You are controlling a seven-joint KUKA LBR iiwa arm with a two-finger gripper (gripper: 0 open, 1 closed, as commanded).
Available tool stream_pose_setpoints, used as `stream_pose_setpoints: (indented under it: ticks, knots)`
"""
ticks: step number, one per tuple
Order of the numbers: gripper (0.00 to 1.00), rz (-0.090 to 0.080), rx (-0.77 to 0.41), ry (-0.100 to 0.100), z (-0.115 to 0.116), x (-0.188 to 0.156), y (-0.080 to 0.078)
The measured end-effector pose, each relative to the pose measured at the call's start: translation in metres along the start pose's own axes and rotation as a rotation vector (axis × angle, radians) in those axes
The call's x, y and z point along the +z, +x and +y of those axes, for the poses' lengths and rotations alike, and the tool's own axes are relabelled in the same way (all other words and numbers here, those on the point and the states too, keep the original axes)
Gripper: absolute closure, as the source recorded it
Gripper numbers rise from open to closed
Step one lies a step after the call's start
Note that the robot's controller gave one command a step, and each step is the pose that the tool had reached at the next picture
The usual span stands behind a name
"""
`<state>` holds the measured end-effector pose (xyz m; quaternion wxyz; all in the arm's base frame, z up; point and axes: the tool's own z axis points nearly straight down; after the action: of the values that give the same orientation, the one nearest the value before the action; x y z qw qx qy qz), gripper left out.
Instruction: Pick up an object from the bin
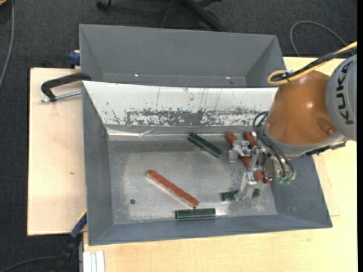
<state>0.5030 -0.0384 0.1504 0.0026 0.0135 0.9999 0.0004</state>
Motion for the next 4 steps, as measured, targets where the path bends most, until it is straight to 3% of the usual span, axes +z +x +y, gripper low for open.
stream_pose_setpoints:
  ticks: [1,2,3,4]
  knots:
    - [0.00,0.008,-0.057,0.000,-0.008,0.040,0.005]
    - [0.00,0.003,-0.011,0.000,-0.026,0.028,0.011]
    - [0.00,0.006,0.031,-0.001,-0.014,0.080,0.011]
    - [1.00,0.001,-0.033,0.000,-0.019,0.080,0.004]
